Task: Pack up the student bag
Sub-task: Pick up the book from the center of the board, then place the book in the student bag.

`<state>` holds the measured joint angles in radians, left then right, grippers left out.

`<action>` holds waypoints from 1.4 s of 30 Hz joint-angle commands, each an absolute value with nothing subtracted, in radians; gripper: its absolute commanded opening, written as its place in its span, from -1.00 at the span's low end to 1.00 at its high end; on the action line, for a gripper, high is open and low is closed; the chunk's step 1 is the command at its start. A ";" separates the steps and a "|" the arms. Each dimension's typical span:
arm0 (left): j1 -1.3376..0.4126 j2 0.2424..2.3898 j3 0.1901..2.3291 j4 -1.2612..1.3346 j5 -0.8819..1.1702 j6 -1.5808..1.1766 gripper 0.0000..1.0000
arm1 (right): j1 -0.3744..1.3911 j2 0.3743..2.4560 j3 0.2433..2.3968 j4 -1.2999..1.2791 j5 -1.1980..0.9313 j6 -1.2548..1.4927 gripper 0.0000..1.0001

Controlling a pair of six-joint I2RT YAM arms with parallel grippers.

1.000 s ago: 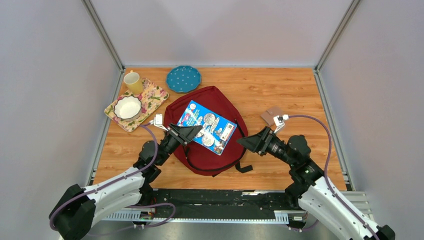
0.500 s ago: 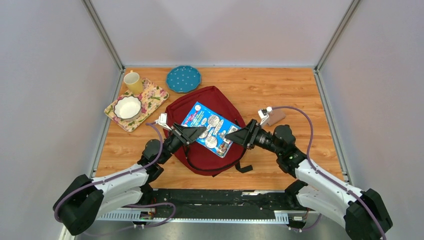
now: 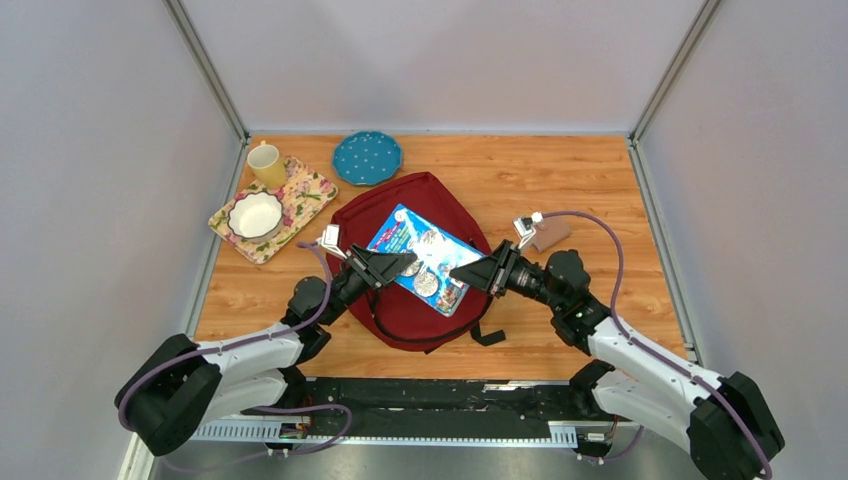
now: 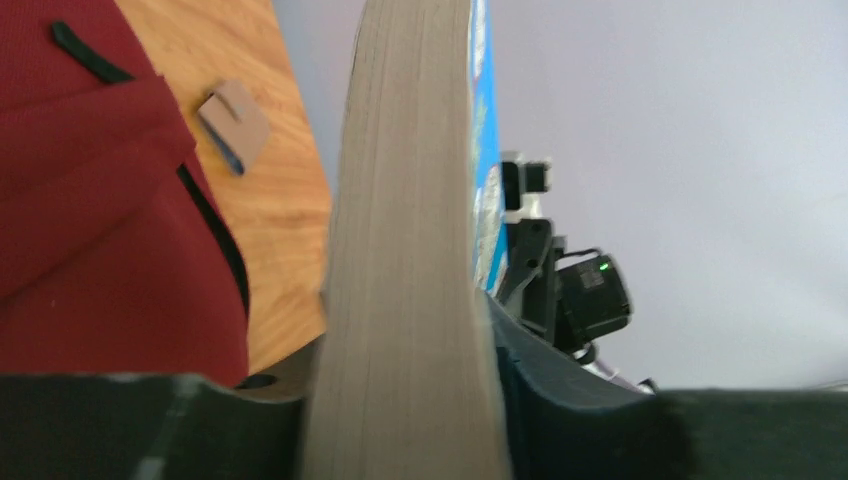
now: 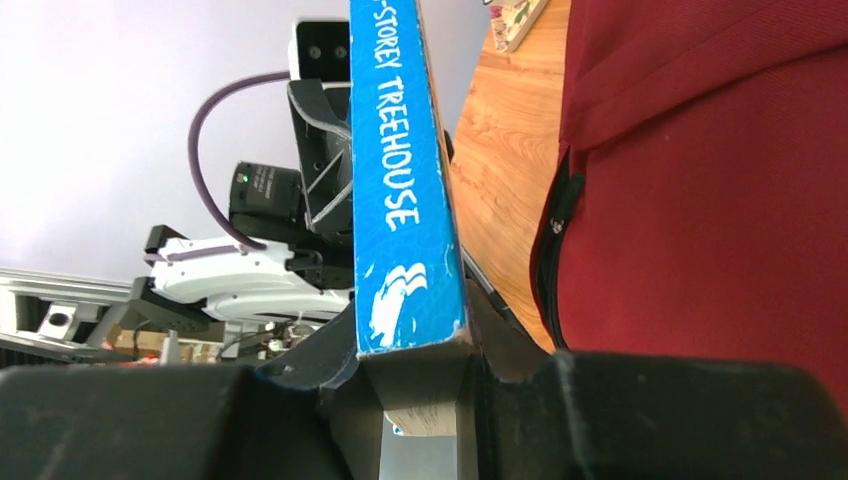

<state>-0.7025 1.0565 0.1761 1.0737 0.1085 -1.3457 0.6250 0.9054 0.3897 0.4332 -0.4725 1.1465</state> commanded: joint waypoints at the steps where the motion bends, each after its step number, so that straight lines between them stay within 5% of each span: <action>1: -0.712 1.014 0.281 0.781 0.225 -1.245 0.04 | 0.630 0.739 0.454 0.246 -0.326 1.017 -1.00; 9: -0.781 1.005 0.513 0.204 0.158 -0.836 0.33 | 0.623 0.456 0.564 -0.326 0.136 0.865 -1.00; 16: -1.086 1.193 0.800 -0.187 -0.174 -0.358 0.34 | 0.620 0.357 0.692 -0.641 0.457 0.865 -1.00; 27: -1.258 1.486 1.051 -0.390 -0.249 -0.112 0.22 | 0.618 0.291 0.727 -0.768 0.469 0.887 -1.00; 42: -1.295 1.514 1.062 -0.407 -0.176 -0.087 0.20 | 0.620 0.318 0.678 -0.753 0.405 0.919 -1.00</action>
